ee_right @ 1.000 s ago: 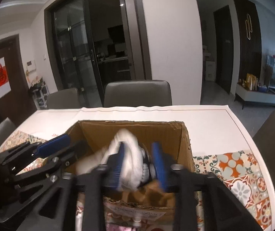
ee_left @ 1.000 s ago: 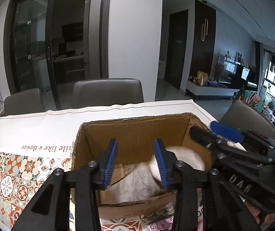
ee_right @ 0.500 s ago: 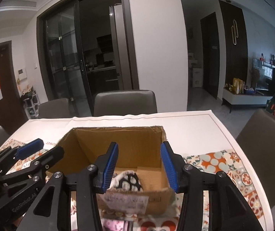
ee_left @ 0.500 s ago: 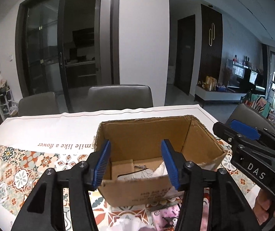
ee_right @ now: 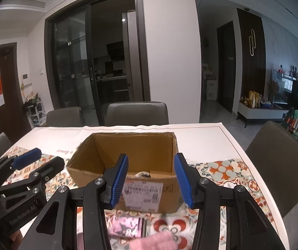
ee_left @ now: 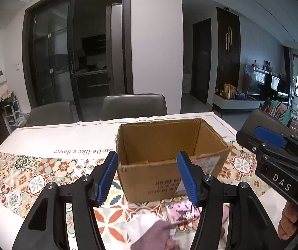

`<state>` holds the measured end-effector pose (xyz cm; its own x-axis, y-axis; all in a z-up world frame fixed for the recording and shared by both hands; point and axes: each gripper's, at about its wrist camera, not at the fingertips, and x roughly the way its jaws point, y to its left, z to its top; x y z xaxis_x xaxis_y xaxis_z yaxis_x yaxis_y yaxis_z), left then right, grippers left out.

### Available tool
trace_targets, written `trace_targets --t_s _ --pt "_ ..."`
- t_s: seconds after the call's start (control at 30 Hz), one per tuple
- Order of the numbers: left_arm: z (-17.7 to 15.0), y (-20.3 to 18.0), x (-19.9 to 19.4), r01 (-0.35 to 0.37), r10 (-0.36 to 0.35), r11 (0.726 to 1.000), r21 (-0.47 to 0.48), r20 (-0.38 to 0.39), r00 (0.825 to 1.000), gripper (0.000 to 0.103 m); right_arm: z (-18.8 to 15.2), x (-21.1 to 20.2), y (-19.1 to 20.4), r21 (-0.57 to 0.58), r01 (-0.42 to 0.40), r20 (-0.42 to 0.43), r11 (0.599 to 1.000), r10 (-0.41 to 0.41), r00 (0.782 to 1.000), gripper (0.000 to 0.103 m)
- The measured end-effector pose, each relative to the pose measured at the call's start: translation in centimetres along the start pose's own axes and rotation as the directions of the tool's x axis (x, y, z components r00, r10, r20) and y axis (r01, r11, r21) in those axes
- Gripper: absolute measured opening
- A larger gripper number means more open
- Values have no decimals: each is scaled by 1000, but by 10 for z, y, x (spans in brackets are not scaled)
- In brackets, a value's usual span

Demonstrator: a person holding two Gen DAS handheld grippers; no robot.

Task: Organize soft objects
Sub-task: 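Lower both tools back toward the mauve towel and pink hair ties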

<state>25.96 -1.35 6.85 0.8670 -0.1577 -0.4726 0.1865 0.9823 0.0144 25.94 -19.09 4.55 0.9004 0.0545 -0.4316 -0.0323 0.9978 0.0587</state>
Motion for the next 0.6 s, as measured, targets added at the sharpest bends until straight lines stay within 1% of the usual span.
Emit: trace_targets --t_s 0.27,0.3,0.37,0.43,0.5,0.6 --pt "-32 2 -19 -20 20 1000 2 -31 999 59 -21 -21 3 5 39 -14 999 -39 999 48" --pt "-35 3 -20 -20 20 1000 -2 -35 999 59 -28 -23 3 13 40 -26 999 -39 999 52" --pt "-45 3 -22 -19 18 1000 -12 -49 999 59 -38 -24 2 30 40 -45 999 -38 998 53" --pt "-55 3 -24 -17 16 1000 -25 -67 998 59 -43 -25 1 37 41 -52 998 -39 998 53" --pt "-68 1 -26 1 -3 1000 -24 -85 996 59 -54 -27 0 51 44 -69 998 -40 997 54" --pt "-84 -1 -29 7 -10 1000 -27 -106 994 59 -71 -28 -3 73 40 -110 996 -32 993 54"
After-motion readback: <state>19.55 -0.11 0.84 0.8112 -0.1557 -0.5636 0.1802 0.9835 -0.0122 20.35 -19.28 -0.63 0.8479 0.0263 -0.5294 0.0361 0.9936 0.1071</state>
